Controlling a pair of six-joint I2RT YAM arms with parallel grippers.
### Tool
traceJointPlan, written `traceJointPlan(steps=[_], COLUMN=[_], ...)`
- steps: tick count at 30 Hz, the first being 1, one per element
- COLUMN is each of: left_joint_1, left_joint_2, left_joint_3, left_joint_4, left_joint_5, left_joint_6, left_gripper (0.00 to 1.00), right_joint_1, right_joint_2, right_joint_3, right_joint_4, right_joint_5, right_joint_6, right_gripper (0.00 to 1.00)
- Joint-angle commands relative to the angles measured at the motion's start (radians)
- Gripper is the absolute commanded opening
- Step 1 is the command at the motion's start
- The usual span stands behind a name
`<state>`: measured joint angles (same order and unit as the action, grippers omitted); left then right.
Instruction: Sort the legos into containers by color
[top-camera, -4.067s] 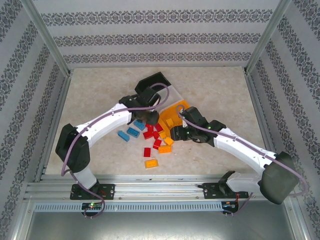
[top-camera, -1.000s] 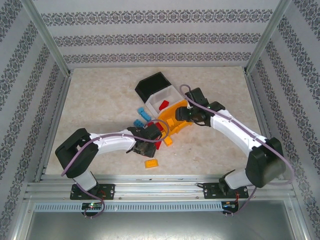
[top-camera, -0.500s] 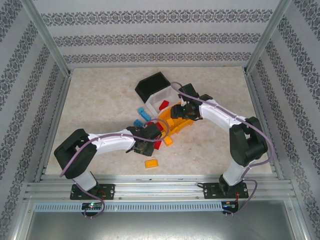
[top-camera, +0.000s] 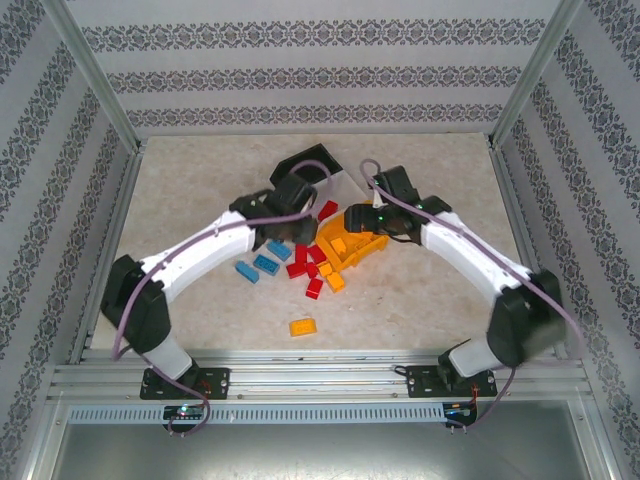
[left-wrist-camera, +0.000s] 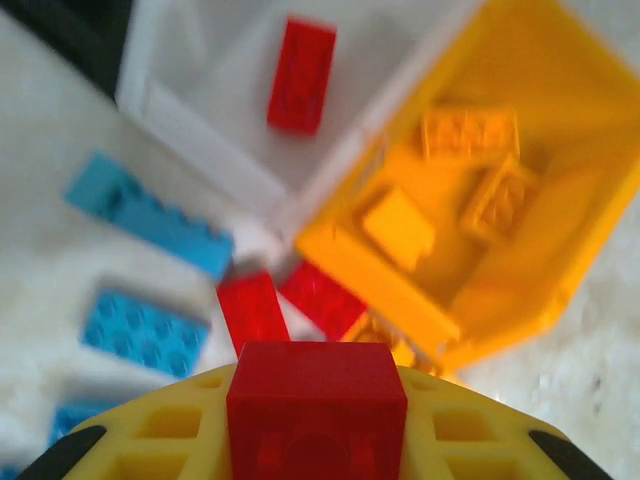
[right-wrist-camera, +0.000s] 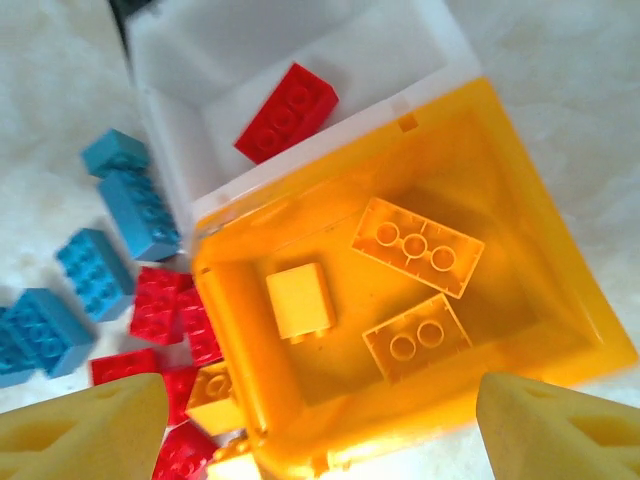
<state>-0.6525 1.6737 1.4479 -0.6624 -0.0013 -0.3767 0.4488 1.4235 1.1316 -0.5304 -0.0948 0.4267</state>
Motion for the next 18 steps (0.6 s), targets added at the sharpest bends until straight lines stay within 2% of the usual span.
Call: traceJointPlan(steps=[1,5,8,13,18], left_joint_1=[0.041,0.050,0.050,0.051,0.059], left_joint_2=[0.136,0.336,0.462,0.596,0.684], left_joint_3=[0.161,0.419,0.579,0.751,0.844], left_joint_4=[-0.088,-0.170,-0.233,-0.306,-0.352], left_joint_5=[0.007,-0.022,-0.025,-0.047,-0.042], left_joint_6=[0.133,0.218,0.245,0.264,0.266], left_gripper=[0.25,0.24,0.24,0.24,0.25], right_joint_1=[0.022,0.083,0.155,0.261,0.314], right_joint_2=[-0.135,-0.289,-0.335,-0.361,-0.299], right_joint_3=[-0.118,-0.268,-0.336,-0.433,-0.451], right_joint_4=[-0.013,-0.020,-0.043,-0.025,0.055], right_joint_5=[0.001,-0.010,-0.012,0.026,0.022], right_joint_6=[0.050,0.096,0.119,0.166,0.136], right_gripper=[0.81,0.81,0.82,0.84,0.85])
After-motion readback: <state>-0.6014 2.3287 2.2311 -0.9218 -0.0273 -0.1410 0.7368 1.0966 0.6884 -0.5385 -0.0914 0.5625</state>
